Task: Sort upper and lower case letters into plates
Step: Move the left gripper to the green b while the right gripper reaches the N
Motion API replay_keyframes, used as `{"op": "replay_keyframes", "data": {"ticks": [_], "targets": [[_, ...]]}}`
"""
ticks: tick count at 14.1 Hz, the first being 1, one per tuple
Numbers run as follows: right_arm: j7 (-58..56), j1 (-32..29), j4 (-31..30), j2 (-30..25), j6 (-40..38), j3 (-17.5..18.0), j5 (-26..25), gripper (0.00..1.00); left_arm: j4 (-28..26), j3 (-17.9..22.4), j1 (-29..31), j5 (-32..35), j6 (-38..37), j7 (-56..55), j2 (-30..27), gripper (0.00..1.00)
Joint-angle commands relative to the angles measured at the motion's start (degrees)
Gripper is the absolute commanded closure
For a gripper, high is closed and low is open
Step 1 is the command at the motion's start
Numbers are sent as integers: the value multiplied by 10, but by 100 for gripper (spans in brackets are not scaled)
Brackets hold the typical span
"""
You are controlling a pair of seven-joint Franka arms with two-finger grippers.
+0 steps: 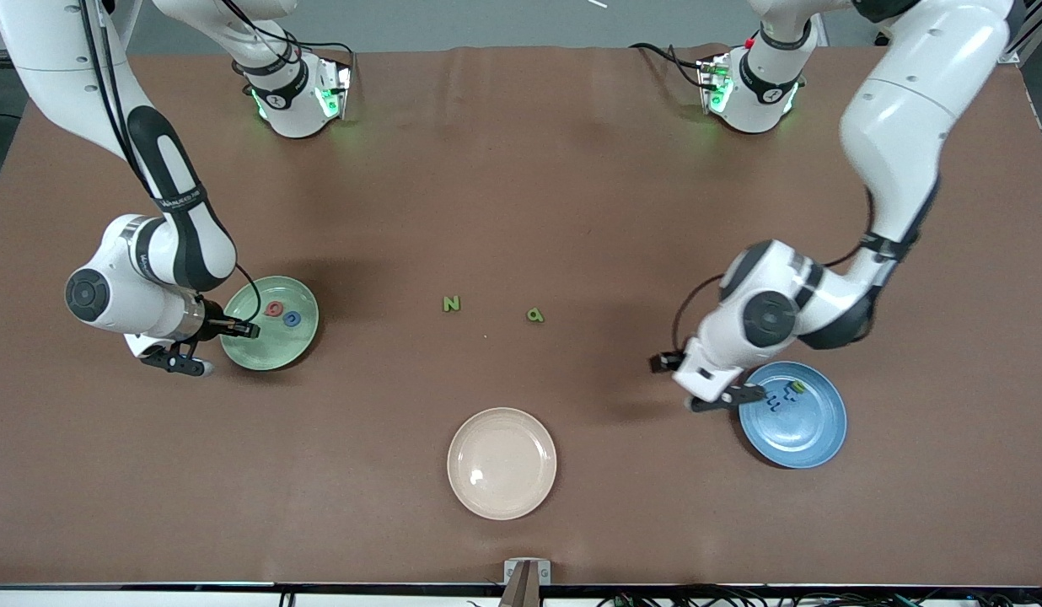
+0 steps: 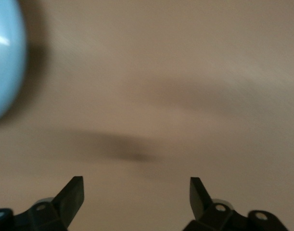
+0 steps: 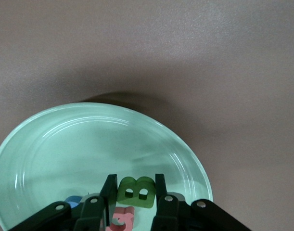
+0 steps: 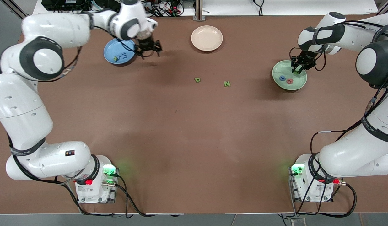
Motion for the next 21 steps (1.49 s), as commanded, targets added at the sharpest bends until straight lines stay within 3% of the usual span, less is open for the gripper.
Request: {"op": "replay_keyframes", "data": {"ticks": [1, 2, 5, 8, 13, 18, 21], "targets": [[-1, -4, -2, -2, 5, 4, -6, 16, 1, 4, -60, 15, -5, -59, -1, 12], [2, -3, 2, -3, 2, 4, -6, 0, 4, 5, -80, 14, -3, -64, -1, 14], [37, 16, 2, -12, -6, 8, -4, 0, 21, 7, -130, 12, 3, -118, 14, 17], [161, 83, 10, -22, -28, 8, -4, 0, 48, 19, -184, 13, 29, -192, 38, 22], [364, 205, 19, -17, 12, 8, 0, 0, 98, 108, -300, 9, 36, -294, 62, 23], [521, 309, 18, 10, 82, 8, 0, 0, 137, 113, -321, 12, 52, -346, 97, 31], [481, 339, 19, 17, 88, 8, -7, 0, 136, 114, -326, 13, 52, -346, 103, 37]]}}
